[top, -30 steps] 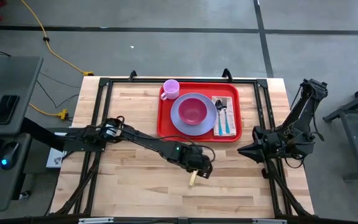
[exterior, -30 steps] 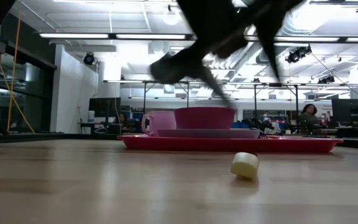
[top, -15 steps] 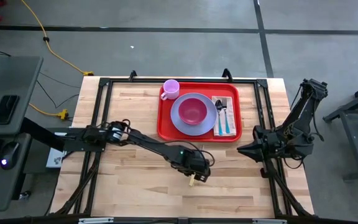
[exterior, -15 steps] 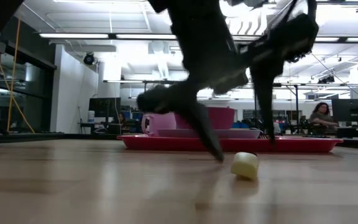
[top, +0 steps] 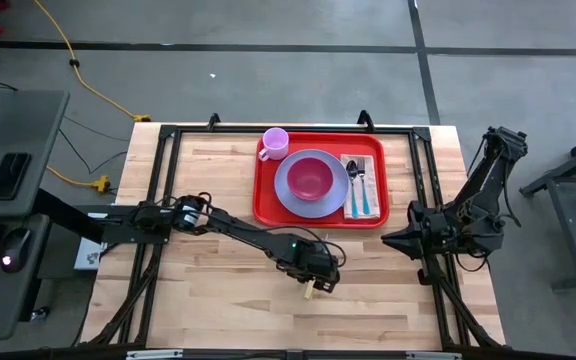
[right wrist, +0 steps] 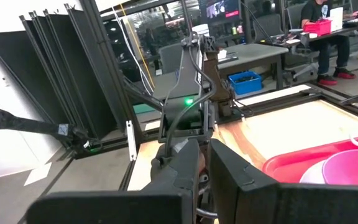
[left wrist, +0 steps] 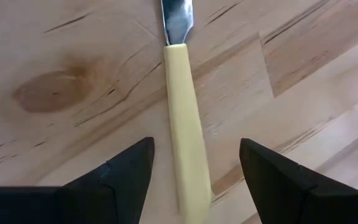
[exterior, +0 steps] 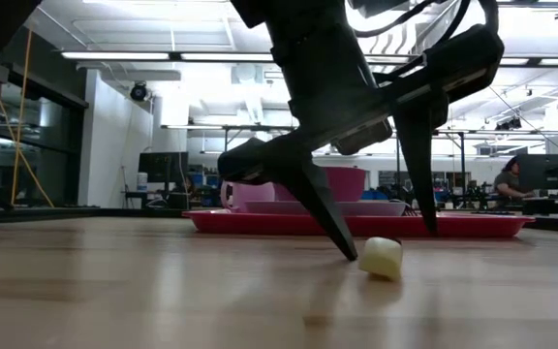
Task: Set up tray
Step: Put the knife to the right of the blue fork on the white napkin on the serving tray
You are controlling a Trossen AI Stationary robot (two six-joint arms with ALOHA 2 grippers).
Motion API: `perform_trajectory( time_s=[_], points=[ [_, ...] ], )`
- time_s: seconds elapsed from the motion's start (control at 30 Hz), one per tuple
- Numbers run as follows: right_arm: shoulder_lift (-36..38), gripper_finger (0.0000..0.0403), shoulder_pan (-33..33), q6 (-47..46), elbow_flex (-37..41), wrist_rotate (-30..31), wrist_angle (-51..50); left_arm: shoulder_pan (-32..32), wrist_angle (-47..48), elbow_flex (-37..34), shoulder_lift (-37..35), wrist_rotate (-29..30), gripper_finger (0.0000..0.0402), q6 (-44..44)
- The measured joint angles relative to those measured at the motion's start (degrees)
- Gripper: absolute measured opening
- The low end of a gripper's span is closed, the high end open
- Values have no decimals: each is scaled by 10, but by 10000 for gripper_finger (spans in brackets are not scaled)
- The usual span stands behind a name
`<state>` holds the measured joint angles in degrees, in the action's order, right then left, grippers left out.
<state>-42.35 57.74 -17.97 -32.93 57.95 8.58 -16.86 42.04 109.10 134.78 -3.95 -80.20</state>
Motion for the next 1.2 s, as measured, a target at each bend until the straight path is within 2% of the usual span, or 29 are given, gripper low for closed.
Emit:
perform_trajectory(
  time_s=[0.33,0.77,1.2],
  points=[
    [0,16,0,0,0,0,-8,0,8,0,9,9,270,5],
    [0,16,0,0,0,0,-9,-4,-2,-4,16,15,138,37],
    [0,16,0,0,0,0,-10,-4,2,-3,17,16,90,19]
  ],
)
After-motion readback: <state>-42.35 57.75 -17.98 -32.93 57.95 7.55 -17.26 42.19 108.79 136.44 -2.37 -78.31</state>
